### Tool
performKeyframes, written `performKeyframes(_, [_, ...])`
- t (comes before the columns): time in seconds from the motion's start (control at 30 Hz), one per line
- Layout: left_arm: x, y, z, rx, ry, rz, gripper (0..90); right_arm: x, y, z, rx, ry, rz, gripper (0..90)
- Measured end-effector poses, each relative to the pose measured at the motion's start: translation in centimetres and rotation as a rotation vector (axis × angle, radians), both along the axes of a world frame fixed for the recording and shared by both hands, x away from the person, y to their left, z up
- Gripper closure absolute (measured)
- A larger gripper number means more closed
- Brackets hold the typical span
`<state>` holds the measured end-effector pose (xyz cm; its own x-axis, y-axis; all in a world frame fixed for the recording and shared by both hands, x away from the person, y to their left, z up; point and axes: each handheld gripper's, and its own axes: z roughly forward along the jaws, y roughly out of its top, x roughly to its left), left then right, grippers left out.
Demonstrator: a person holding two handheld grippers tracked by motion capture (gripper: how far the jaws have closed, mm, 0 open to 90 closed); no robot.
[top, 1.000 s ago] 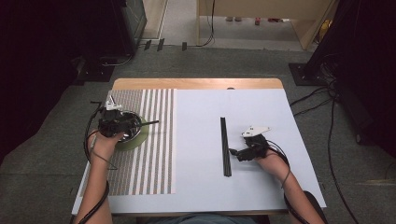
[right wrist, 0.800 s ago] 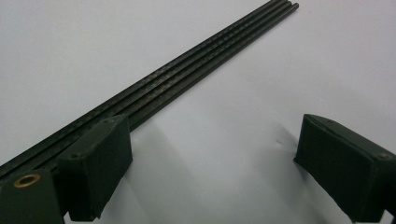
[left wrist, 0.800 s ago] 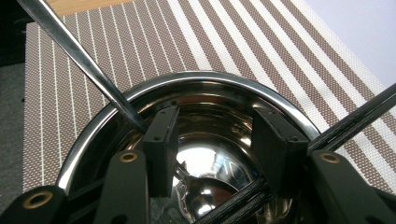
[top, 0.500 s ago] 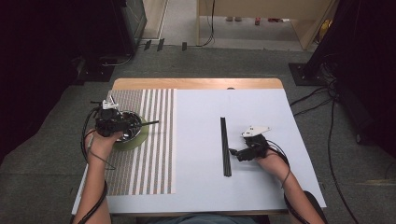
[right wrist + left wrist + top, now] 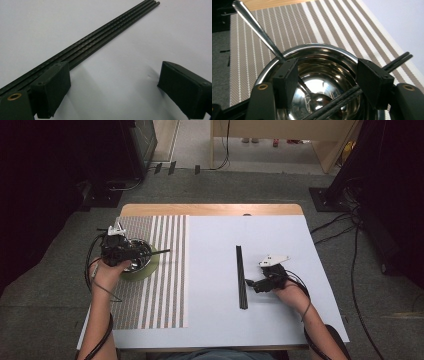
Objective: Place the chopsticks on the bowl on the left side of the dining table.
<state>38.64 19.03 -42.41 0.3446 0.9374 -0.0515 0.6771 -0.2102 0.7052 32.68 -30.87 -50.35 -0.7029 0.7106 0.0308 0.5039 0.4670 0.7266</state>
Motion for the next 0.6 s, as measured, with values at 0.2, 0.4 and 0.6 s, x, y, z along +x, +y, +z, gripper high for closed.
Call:
performKeyframes(0.2, [-0.2, -0.3, 0.2, 0.004, 0.009, 0.005, 32.5, 0.0, 0.0, 0.0, 0.001, 0.0, 0.0, 10.2])
performKeyframes(0.4, [-0.4, -0.6, 0.5, -0.003, 0.023, 0.003, 29.0, 0.0, 0.0, 0.0, 0.002, 0.0, 0.0, 10.2])
performKeyframes(0.6, [-0.7, -1.0, 1.1, -0.009, 0.017, 0.0, 28.4, 0.0, 0.0, 0.0, 0.002, 0.0, -0.001, 10.2])
